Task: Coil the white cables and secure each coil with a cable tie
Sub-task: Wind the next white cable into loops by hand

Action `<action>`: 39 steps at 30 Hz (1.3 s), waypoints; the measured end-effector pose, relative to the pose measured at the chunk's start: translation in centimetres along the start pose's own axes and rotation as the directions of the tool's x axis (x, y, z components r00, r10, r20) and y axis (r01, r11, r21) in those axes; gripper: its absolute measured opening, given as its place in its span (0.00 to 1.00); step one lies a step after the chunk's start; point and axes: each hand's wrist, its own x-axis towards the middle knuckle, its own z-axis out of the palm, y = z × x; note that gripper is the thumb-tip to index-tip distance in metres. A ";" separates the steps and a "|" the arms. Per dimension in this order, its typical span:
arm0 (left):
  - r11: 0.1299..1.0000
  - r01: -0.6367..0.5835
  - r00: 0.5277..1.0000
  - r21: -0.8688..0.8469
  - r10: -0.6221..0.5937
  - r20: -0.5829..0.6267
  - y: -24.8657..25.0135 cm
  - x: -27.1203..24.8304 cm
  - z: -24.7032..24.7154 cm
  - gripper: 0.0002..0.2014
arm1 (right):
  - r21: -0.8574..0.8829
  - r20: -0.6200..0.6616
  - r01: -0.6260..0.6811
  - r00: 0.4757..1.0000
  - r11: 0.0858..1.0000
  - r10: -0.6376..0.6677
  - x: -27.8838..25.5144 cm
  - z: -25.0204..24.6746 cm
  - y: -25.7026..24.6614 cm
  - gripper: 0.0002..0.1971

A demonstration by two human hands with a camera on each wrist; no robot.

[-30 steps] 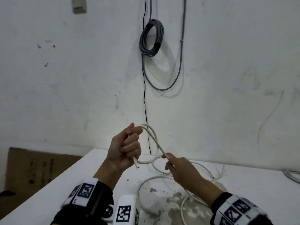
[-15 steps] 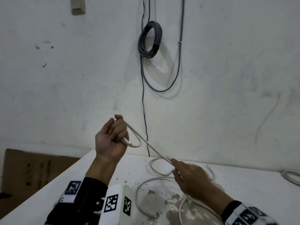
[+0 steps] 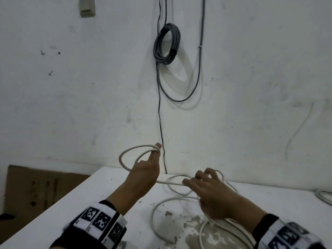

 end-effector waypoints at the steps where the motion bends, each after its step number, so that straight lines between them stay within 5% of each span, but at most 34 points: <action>1: 0.997 0.059 0.998 -0.056 -0.057 0.036 -0.5 -0.4 -0.5 0.27 | -0.050 -0.050 0.011 0.999 0.999 -0.013 -0.2 0.0 1.0 0.35; 3: 0.991 0.118 0.965 0.057 -0.128 0.231 -1.2 -0.1 -1.6 0.30 | -0.145 -0.126 0.005 0.992 0.989 -0.024 -0.5 -0.2 3.2 0.32; 5: 0.962 0.105 0.975 0.252 -0.149 0.162 -3.7 0.2 -1.5 0.34 | -0.218 -0.175 -0.021 0.984 0.976 -0.018 -1.1 -0.3 5.5 0.33; 8: 0.962 0.172 0.984 0.213 -0.178 0.009 -4.3 -0.3 -2.8 0.28 | -0.233 -0.223 -0.156 0.969 0.960 0.104 -1.9 -0.9 8.3 0.32; 10: 0.928 0.276 0.942 0.250 -0.313 0.122 -4.1 -0.7 -3.8 0.25 | -0.287 -0.203 -0.297 0.948 0.911 0.245 -2.4 -1.7 9.5 0.28; 12: 0.935 0.287 0.884 0.206 -0.342 0.319 -3.9 -1.1 -3.7 0.07 | -0.367 -0.165 -0.399 0.917 0.840 0.363 -2.3 -2.2 9.4 0.24; 14: 0.960 0.268 0.900 0.081 -0.279 0.335 -3.3 -0.9 -2.9 0.14 | -0.343 -0.092 -0.458 0.885 0.820 0.456 -1.6 -2.1 7.9 0.28; 16: 0.936 0.338 0.871 -0.103 -0.269 0.412 -1.8 -0.3 -2.0 0.14 | -0.192 0.096 -0.511 0.840 0.838 0.534 -0.2 -1.5 5.1 0.41; 18: 0.846 0.401 0.875 -0.351 -0.240 0.420 -0.1 -0.1 -1.4 0.05 | 0.106 0.263 -0.520 0.837 0.848 0.480 1.0 -1.1 2.3 0.38; 20: 0.732 0.448 0.880 -0.513 -0.260 0.397 1.4 0.4 -0.8 0.03 | 0.542 0.346 -0.524 0.851 0.657 0.395 1.9 -1.8 -0.1 0.24; 22: 0.658 0.452 0.891 -0.603 -0.293 0.347 2.1 0.9 -0.1 0.03 | 0.827 0.410 -0.507 0.840 0.244 0.355 2.2 -3.3 -1.9 0.17; 24: 0.639 0.423 0.906 -0.643 -0.324 0.274 2.4 1.2 0.2 0.01 | 0.888 0.458 -0.449 0.838 -0.104 0.297 2.2 -4.3 -2.6 0.19; 26: 0.634 0.396 0.912 -0.665 -0.355 0.205 2.2 1.4 0.1 0.02 | 0.906 0.421 -0.381 0.855 -0.185 0.301 2.0 -5.0 -3.1 0.15; 28: 0.657 0.382 0.920 -0.650 -0.341 0.196 1.9 1.2 -0.1 0.02 | 0.946 0.297 -0.326 0.865 0.003 0.404 1.9 -4.6 -2.9 0.10; 30: 0.738 0.369 0.929 -0.565 -0.268 0.256 2.1 0.7 -0.2 0.05 | 0.879 0.083 -0.283 0.884 0.385 0.460 2.0 -3.7 -2.2 0.09; 33: 0.847 0.326 0.905 -0.420 -0.150 0.398 3.2 -0.2 0.0 0.09 | 0.619 -0.119 -0.179 0.941 0.764 0.317 2.3 -3.6 -1.7 0.11; 36: 0.872 0.337 0.848 -0.355 -0.117 0.517 4.0 -0.5 0.5 0.17 | 0.548 -0.239 -0.107 0.931 0.830 0.277 3.0 -3.7 -1.1 0.09; 39: 0.788 0.474 0.709 -0.392 -0.077 0.701 4.3 -0.6 0.5 0.28 | 0.599 -0.359 -0.077 0.864 0.797 0.354 3.0 -4.0 -0.5 0.16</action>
